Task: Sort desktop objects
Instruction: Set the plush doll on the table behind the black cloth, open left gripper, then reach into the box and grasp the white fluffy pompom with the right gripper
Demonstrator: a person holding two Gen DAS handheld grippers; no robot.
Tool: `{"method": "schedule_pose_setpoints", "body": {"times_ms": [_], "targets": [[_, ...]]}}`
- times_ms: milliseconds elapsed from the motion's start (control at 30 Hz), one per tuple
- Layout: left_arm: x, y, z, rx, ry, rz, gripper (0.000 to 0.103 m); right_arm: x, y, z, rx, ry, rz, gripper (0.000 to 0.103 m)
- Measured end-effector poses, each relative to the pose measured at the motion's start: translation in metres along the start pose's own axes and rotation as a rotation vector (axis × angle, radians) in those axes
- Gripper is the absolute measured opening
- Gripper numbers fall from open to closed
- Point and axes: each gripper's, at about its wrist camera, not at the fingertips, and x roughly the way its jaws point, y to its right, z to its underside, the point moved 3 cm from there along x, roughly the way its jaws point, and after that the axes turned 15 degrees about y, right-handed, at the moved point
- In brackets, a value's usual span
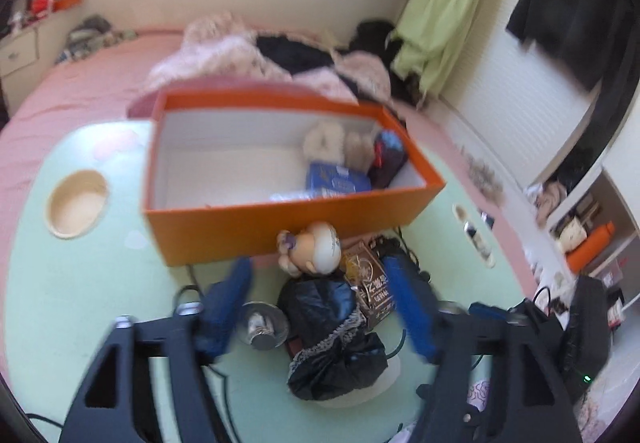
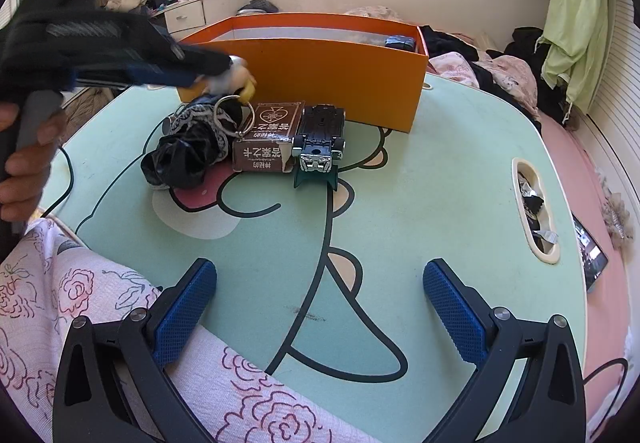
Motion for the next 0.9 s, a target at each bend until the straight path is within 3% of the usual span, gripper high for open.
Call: {"method": "schedule_pose_setpoints", "body": {"times_ms": [100, 233, 367, 433, 900], "targets": [[-0.02, -0.003, 0.008, 0.042, 0.014, -0.053, 0.092, 0.0, 0.0, 0.0, 0.0, 0.0, 0.0, 0.103], [-0.032, -0.007, 0.043, 0.109, -0.049, -0.104, 0.094, 0.0, 0.0, 0.0, 0.0, 0.0, 0.001, 0.103], [-0.016, -0.008, 0.079, 0.23, -0.152, -0.131, 0.1, 0.0, 0.0, 0.0, 0.0, 0.0, 0.001, 0.103], [-0.012, -0.001, 0.083, 0.307, -0.148, -0.149, 0.103, 0.0, 0.0, 0.001, -0.002, -0.001, 0.003, 0.103], [-0.014, -0.005, 0.081, 0.288, -0.133, -0.143, 0.103, -0.002, 0.006, 0.002, 0.02, 0.011, 0.017, 0.1]]}}
